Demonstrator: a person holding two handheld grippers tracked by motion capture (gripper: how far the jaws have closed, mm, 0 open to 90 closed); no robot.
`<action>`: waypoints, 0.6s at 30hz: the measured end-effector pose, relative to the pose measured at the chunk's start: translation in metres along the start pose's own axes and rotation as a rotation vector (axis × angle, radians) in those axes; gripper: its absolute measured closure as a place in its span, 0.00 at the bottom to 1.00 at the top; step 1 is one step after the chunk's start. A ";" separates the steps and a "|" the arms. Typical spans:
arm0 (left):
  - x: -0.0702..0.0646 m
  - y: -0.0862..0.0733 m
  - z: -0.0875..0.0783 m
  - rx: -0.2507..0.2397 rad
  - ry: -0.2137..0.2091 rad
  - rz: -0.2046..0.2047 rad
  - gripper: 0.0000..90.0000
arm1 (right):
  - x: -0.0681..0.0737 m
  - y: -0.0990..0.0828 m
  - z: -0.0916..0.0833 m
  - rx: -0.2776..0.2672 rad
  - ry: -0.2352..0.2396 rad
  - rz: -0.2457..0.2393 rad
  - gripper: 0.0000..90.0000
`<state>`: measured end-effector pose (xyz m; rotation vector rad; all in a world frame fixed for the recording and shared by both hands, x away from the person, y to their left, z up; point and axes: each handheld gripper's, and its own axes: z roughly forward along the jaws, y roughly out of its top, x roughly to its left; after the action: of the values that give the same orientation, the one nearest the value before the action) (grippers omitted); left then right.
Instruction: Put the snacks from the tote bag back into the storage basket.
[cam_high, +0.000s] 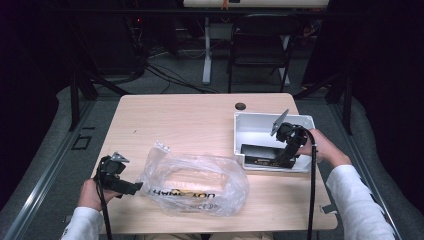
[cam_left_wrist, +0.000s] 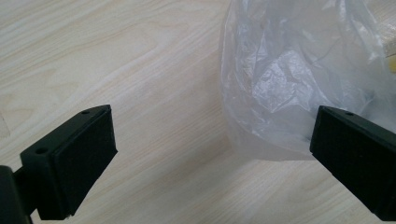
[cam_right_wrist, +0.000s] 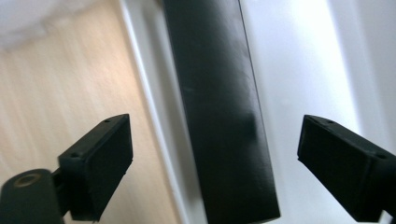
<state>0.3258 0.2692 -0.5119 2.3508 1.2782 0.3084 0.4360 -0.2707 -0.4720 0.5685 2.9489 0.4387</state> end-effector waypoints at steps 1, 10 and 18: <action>0.000 0.000 0.000 0.000 0.001 0.000 0.00 | 0.003 0.000 -0.003 -0.014 -0.012 0.015 0.10; 0.000 0.000 0.000 -0.006 0.010 0.004 0.00 | 0.042 -0.005 -0.020 -0.072 -0.116 0.077 0.10; 0.000 0.000 0.000 -0.003 0.009 0.004 0.00 | 0.078 -0.010 -0.022 -0.132 -0.117 0.148 0.11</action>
<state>0.3258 0.2691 -0.5115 2.3524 1.2762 0.3230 0.3573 -0.2559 -0.4580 0.7711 2.7533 0.5879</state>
